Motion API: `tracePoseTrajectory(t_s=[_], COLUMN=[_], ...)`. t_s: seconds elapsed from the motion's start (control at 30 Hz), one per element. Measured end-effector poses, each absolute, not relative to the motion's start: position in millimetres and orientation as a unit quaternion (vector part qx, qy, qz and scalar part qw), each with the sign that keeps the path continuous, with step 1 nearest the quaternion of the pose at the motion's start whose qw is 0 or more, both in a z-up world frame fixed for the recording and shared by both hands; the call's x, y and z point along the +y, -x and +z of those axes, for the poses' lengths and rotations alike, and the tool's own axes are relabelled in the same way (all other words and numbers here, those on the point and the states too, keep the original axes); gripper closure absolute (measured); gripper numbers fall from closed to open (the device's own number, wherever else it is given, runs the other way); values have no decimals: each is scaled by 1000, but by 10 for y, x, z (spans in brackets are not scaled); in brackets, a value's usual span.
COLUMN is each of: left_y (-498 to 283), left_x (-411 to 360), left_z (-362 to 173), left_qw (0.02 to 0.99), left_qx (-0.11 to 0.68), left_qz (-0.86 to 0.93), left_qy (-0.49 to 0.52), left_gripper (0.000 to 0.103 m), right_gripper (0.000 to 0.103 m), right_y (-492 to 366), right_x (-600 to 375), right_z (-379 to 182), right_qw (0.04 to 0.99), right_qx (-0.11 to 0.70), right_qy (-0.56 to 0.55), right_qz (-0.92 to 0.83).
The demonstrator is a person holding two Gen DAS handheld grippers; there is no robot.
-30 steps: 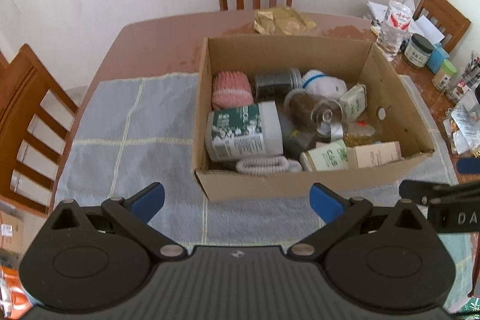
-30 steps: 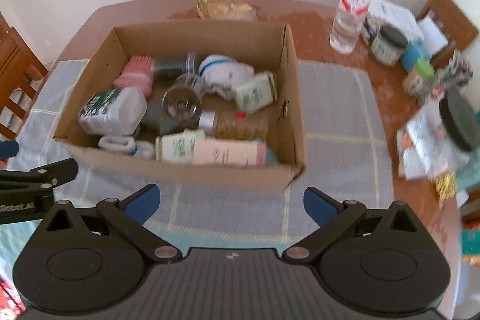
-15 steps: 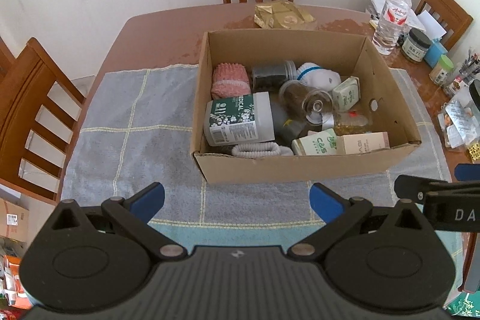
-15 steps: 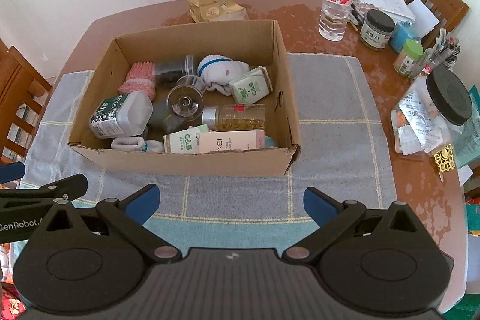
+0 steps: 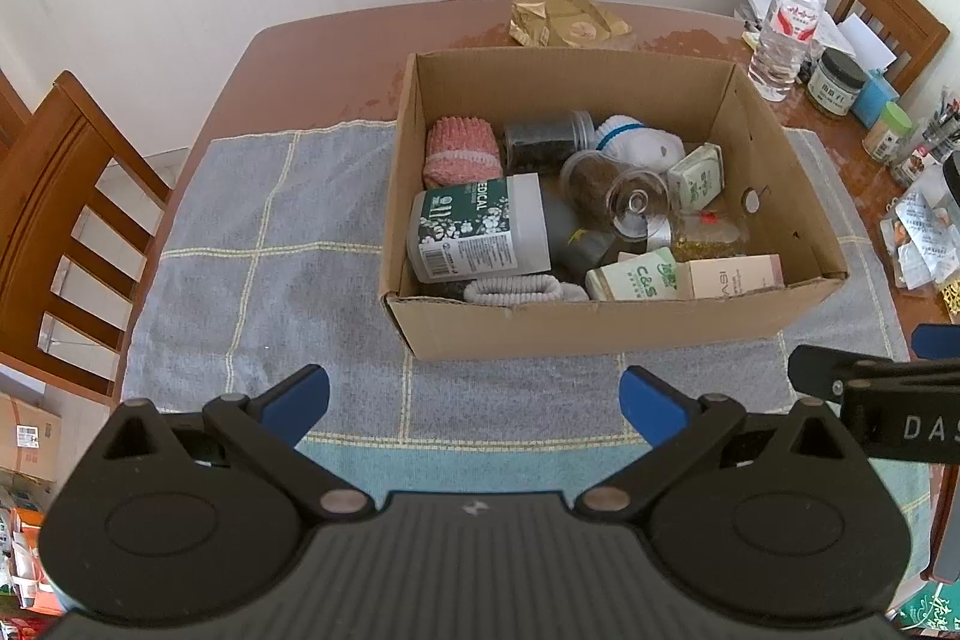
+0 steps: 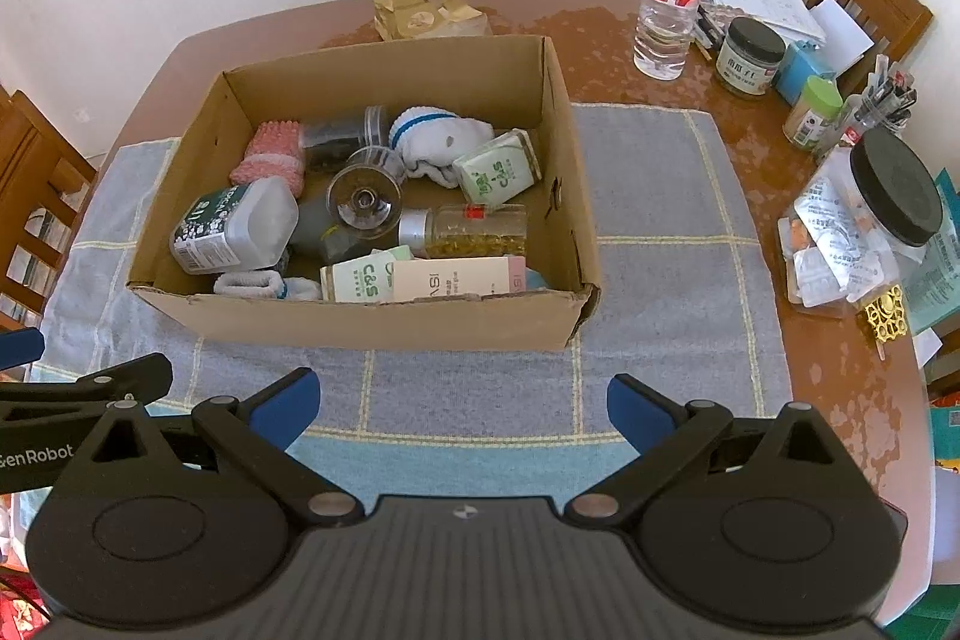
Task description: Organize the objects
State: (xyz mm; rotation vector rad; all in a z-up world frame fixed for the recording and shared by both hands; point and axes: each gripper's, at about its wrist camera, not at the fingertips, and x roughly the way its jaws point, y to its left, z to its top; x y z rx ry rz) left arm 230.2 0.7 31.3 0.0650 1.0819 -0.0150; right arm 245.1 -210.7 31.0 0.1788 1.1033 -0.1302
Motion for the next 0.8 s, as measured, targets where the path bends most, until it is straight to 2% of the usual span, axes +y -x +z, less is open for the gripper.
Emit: tracePoseTrajectory(t_s=[0.8], left_y=[-2328], left_x=[15], left_z=[343], left_qw=[856], left_qx=[516], left_qz=[-8], left_qy=[-25], left_gripper=[1], right_gripper=[0], right_y=[-2468], right_x=[-2085], right_z=[328], right_qw=[848], right_qx=[520], right_qy=[-86], right_qz=[-59])
